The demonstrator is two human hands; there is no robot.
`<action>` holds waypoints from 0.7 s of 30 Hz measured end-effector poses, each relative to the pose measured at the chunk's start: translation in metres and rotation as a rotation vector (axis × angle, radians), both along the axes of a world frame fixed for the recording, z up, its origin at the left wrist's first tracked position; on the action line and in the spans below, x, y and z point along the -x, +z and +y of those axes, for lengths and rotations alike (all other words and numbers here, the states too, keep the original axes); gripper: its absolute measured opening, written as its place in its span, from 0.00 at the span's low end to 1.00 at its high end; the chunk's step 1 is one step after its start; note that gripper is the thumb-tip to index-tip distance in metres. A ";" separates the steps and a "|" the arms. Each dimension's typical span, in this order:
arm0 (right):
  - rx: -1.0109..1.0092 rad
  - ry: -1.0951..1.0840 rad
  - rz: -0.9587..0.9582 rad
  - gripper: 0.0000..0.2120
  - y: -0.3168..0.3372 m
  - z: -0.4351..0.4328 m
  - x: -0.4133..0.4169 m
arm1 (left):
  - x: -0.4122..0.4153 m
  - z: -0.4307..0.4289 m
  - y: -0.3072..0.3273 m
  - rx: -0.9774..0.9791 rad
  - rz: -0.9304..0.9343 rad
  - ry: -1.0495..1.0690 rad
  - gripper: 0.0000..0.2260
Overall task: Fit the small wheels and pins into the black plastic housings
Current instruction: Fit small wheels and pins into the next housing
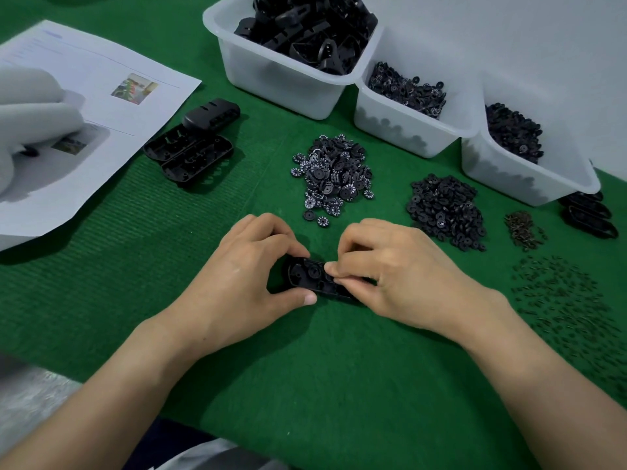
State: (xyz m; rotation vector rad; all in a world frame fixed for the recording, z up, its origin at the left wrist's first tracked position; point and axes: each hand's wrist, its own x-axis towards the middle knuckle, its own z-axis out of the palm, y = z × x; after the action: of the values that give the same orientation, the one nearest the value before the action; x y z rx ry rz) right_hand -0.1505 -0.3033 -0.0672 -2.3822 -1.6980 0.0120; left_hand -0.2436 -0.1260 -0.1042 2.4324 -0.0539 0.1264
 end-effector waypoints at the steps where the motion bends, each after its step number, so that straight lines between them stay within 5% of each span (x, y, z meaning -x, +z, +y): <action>1: -0.009 -0.030 0.050 0.05 0.002 0.000 -0.002 | 0.000 0.000 0.000 0.000 0.000 0.000 0.19; 5: -0.108 -0.186 0.320 0.05 0.007 -0.001 -0.012 | 0.000 0.000 -0.001 0.000 -0.004 -0.003 0.19; 15: 0.095 -0.149 0.204 0.04 0.004 0.008 -0.002 | 0.001 0.000 -0.002 -0.007 -0.007 -0.002 0.19; 21: -0.130 -0.394 0.293 0.04 -0.002 0.022 -0.029 | 0.000 0.000 -0.002 -0.016 -0.012 -0.003 0.20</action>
State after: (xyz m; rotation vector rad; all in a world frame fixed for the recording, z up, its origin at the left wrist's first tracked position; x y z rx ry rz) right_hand -0.1215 -0.2816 -0.0694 -2.4304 -1.0546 0.1720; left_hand -0.2435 -0.1256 -0.1058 2.4476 -0.0638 0.1399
